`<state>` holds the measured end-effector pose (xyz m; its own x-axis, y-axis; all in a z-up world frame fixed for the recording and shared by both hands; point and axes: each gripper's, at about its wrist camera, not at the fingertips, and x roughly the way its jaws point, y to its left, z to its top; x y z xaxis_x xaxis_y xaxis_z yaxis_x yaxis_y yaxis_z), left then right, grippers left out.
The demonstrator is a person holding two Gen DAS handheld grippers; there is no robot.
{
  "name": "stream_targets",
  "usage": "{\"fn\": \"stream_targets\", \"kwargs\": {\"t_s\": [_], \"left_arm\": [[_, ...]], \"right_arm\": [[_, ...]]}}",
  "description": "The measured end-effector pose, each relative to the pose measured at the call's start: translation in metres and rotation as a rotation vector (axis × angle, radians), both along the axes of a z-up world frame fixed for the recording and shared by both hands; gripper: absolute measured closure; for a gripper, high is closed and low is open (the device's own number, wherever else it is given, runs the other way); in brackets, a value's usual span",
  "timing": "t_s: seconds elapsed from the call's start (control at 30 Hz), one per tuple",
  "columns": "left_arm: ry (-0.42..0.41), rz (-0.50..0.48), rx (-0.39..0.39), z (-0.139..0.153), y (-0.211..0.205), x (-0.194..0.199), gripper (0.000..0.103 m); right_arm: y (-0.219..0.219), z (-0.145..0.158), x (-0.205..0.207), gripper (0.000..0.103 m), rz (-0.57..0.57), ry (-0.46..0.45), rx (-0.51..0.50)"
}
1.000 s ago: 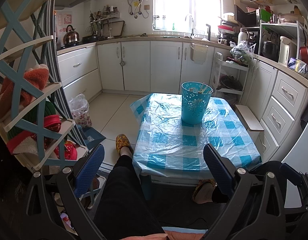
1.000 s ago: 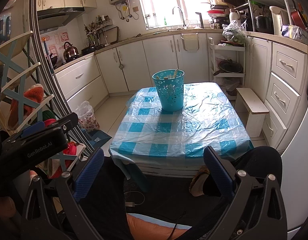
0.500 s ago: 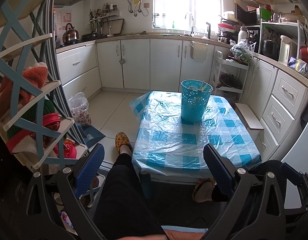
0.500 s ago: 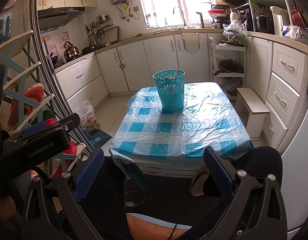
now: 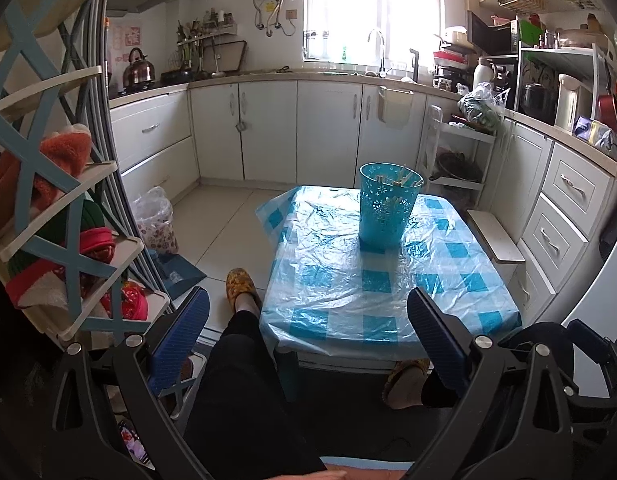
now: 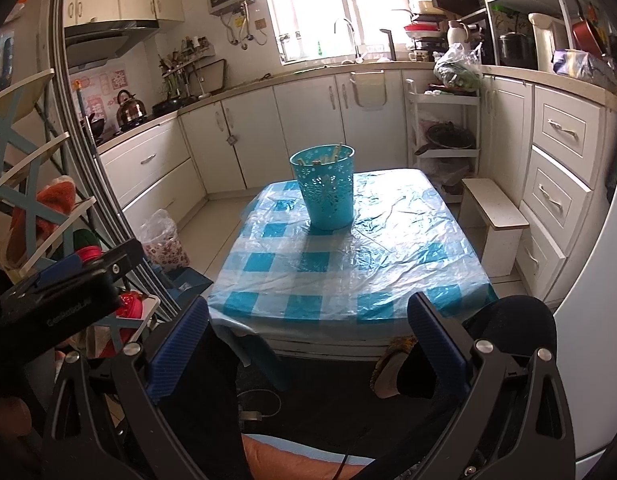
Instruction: Organize utensils
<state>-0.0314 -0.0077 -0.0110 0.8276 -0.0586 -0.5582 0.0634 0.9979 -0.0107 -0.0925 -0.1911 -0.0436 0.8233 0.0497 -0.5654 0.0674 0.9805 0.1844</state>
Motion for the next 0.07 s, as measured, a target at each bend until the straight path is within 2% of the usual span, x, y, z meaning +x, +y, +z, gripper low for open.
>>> {"fn": "stream_targets", "kwargs": {"t_s": [0.07], "left_arm": [[0.003,0.000,0.004,-0.0021,-0.0023,0.0012,0.008]], "right_arm": [[-0.0001,0.0000,0.0020,0.007,0.005,0.005,-0.010]]}}
